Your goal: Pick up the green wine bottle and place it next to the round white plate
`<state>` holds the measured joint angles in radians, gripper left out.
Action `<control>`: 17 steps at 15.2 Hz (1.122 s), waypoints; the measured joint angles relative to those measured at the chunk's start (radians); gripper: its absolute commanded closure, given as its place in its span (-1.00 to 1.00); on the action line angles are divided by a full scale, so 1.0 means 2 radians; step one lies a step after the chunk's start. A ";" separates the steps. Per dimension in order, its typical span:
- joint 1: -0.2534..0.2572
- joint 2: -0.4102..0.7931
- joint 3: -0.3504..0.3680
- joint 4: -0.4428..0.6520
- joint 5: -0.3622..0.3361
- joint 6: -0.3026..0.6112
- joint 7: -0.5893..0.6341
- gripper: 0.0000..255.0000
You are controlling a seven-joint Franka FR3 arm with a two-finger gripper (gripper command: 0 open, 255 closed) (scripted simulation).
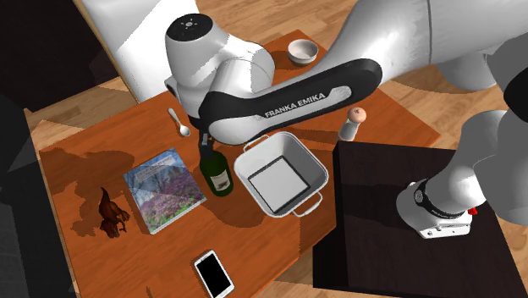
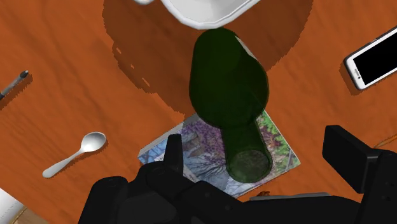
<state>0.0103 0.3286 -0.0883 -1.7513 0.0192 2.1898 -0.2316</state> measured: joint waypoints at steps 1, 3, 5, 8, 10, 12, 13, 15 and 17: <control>-0.001 0.007 0.000 0.001 0.001 0.006 -0.002 -1.00; -0.001 0.014 0.001 -0.003 0.001 0.017 -0.001 -1.00; -0.001 0.021 0.001 -0.004 0.002 0.026 -0.001 -1.00; -0.001 0.024 0.001 -0.006 0.002 0.031 -0.002 -1.00; -0.001 0.025 0.001 -0.006 0.002 0.031 -0.002 -1.00; -0.001 0.025 0.001 -0.006 0.002 0.031 -0.002 -1.00; -0.001 0.025 0.001 -0.006 0.002 0.031 -0.002 1.00; -0.001 0.025 0.001 -0.006 0.002 0.031 -0.002 1.00; -0.001 0.025 0.001 -0.006 0.002 0.031 -0.002 1.00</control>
<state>0.0082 0.3782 -0.0863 -1.7629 0.0236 2.2523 -0.2354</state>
